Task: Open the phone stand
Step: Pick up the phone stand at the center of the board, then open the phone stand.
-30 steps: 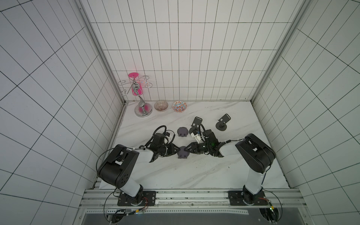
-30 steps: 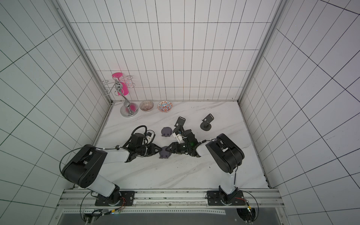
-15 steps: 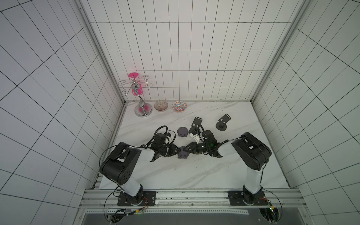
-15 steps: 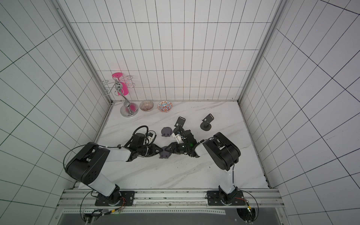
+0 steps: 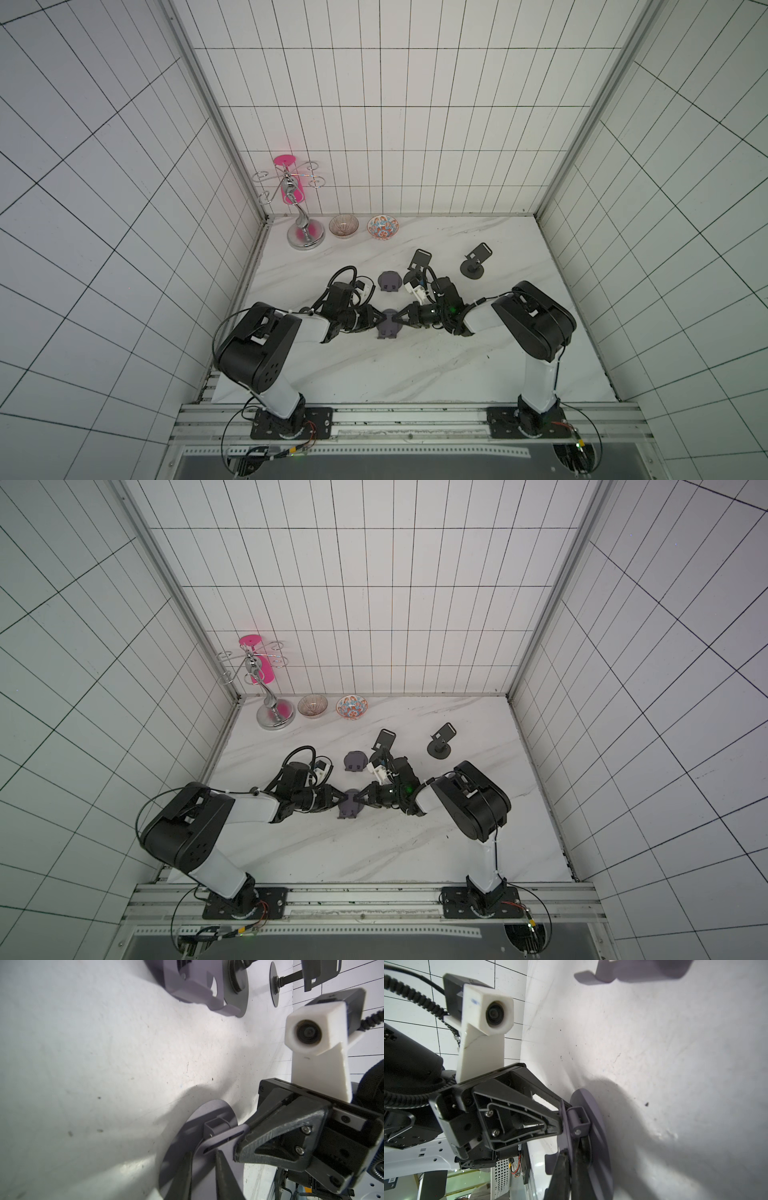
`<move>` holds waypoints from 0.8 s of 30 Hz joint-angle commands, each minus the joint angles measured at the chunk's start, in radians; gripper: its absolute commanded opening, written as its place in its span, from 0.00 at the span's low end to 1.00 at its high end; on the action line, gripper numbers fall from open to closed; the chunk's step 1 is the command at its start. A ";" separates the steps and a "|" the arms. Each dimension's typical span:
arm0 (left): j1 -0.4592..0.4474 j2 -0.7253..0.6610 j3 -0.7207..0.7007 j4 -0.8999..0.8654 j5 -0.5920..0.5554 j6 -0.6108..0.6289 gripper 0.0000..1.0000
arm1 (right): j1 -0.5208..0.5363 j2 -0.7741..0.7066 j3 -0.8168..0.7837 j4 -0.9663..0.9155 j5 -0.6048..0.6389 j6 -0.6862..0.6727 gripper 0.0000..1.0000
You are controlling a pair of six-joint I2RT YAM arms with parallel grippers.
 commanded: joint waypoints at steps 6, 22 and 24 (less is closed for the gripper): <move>0.071 -0.152 0.012 -0.052 0.051 -0.028 0.26 | -0.029 0.019 -0.022 0.216 -0.068 0.092 0.00; 0.160 -0.507 -0.062 -0.114 0.166 -0.078 0.48 | -0.067 -0.523 -0.029 -0.153 -0.127 0.052 0.00; 0.160 -0.526 -0.069 -0.059 0.199 -0.127 0.48 | -0.069 -0.598 -0.013 -0.256 -0.125 0.014 0.00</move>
